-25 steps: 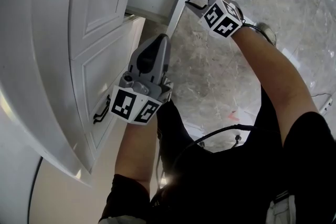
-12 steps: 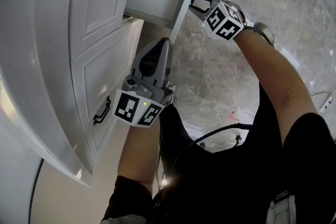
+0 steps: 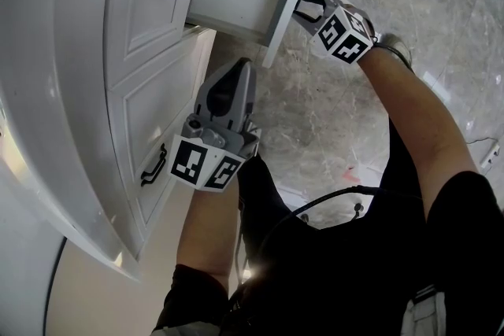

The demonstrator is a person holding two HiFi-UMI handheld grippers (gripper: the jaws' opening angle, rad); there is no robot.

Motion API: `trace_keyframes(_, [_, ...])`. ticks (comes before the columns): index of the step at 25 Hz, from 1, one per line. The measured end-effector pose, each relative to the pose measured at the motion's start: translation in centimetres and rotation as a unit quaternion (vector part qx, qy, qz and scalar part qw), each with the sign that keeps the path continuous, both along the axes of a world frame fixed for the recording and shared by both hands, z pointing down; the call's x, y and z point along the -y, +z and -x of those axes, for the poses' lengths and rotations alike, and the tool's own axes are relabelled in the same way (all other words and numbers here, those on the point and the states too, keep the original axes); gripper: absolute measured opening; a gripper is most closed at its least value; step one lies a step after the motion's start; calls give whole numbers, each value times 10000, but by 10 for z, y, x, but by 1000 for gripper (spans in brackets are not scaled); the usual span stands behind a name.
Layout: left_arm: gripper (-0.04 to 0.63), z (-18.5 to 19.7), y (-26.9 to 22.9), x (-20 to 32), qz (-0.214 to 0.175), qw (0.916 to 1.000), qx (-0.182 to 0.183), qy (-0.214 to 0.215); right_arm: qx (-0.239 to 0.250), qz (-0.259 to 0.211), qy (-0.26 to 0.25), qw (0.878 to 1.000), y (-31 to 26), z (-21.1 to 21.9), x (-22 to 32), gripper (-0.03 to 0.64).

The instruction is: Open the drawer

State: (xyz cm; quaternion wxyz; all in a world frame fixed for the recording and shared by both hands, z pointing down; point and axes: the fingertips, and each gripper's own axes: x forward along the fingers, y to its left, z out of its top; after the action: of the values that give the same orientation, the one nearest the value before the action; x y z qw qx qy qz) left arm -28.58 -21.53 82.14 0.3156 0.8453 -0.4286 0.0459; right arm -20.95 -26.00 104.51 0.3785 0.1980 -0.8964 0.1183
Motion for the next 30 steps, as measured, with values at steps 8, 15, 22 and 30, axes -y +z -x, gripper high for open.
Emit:
trace_keyframes(8, [0, 0, -1, -1, 2, 10000, -5, 5, -57, 47, -4, 10000, 1, -18, -13, 133])
trace_keyframes(15, [0, -2, -2, -5, -16, 10000, 3, 12, -81, 28, 89, 9999, 0, -20, -16, 132])
trace_keyframes(22, [0, -5, -2, -12, -2, 10000, -56, -18, -75, -23, 6, 10000, 0, -20, -17, 132])
trace_keyframes(30, [0, 11, -27, -19, -106, 9999, 1, -119, -278, 194, 48, 9994, -6, -25, -22, 149])
